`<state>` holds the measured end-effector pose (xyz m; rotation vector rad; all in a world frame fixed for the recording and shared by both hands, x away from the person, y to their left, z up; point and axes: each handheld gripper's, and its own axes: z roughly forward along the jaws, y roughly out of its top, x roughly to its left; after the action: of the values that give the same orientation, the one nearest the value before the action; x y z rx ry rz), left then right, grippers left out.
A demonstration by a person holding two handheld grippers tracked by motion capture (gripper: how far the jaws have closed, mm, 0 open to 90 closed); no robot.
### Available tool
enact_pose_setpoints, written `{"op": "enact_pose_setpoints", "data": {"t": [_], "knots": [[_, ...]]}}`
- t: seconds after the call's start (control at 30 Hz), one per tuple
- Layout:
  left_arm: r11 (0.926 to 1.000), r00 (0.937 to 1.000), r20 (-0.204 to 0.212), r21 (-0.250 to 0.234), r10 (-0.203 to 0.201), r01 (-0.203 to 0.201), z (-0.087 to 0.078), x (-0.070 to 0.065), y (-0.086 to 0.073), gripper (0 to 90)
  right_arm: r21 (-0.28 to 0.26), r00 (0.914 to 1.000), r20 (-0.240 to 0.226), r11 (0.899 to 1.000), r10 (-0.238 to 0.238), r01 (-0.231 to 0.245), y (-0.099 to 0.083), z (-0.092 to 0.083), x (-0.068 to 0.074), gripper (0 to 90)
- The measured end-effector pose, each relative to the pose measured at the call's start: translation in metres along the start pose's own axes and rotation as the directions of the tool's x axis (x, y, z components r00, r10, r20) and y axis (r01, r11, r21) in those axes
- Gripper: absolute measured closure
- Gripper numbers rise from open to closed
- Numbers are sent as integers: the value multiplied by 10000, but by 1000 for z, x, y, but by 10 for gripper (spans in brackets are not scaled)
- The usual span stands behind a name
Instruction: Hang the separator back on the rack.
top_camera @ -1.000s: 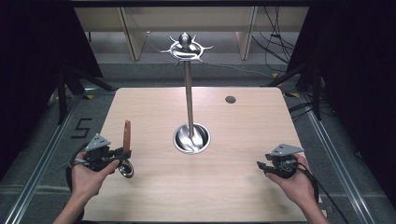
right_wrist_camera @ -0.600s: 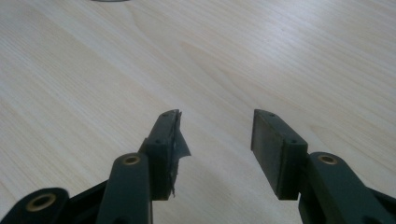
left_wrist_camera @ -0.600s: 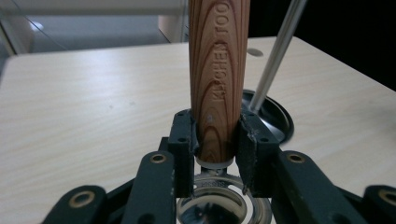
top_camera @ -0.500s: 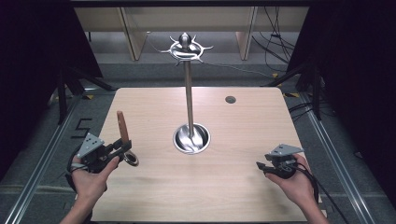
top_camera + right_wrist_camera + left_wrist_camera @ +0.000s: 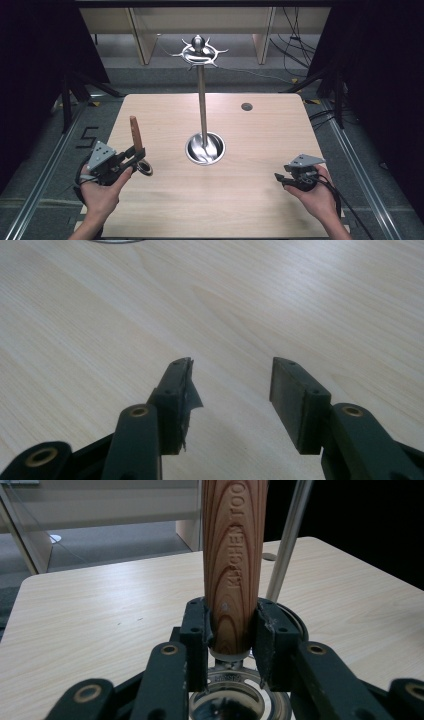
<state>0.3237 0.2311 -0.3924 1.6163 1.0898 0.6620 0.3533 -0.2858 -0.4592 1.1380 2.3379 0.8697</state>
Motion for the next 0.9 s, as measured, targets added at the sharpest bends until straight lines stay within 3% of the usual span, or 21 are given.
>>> {"op": "enact_pose_setpoints", "data": {"t": [0.07,0.1,0.27,0.3,0.37,0.43,0.47,0.53,0.9], "knots": [[10000,10000,27,-15,3,-3,0,-2,1,683,-6,10000,-9,10000,73,-73,0,0,0,522],[10000,10000,-45,-28,59,-59,0,-4,2,683,-18,9993,-11,9993,385,-385,0,0,2,517],[9999,9999,-117,-120,123,-125,-1,-7,6,683,-86,9996,39,9996,262,-262,0,0,0,514],[9998,9999,-51,-175,136,-137,-1,-9,7,683,-44,9983,-43,9983,577,-578,0,-1,1,513],[9996,9997,-97,-142,225,-226,0,-11,7,683,-103,9980,-34,9980,629,-629,0,-1,1,512],[9994,9995,-94,-154,293,-294,1,-14,8,683,-133,9984,-18,9983,574,-574,0,0,1,511],[9993,9993,-110,-157,344,-346,1,-15,8,683,-289,9998,80,9994,187,-185,-1,1,-2,511],[9991,9991,-123,-172,394,-396,2,-18,10,683,-285,9993,78,9989,365,-363,0,1,-1,511],[9984,9987,-18,-245,515,-515,7,-30,13,683,-318,9995,110,9990,307,-303,-1,1,-1,509]]}}
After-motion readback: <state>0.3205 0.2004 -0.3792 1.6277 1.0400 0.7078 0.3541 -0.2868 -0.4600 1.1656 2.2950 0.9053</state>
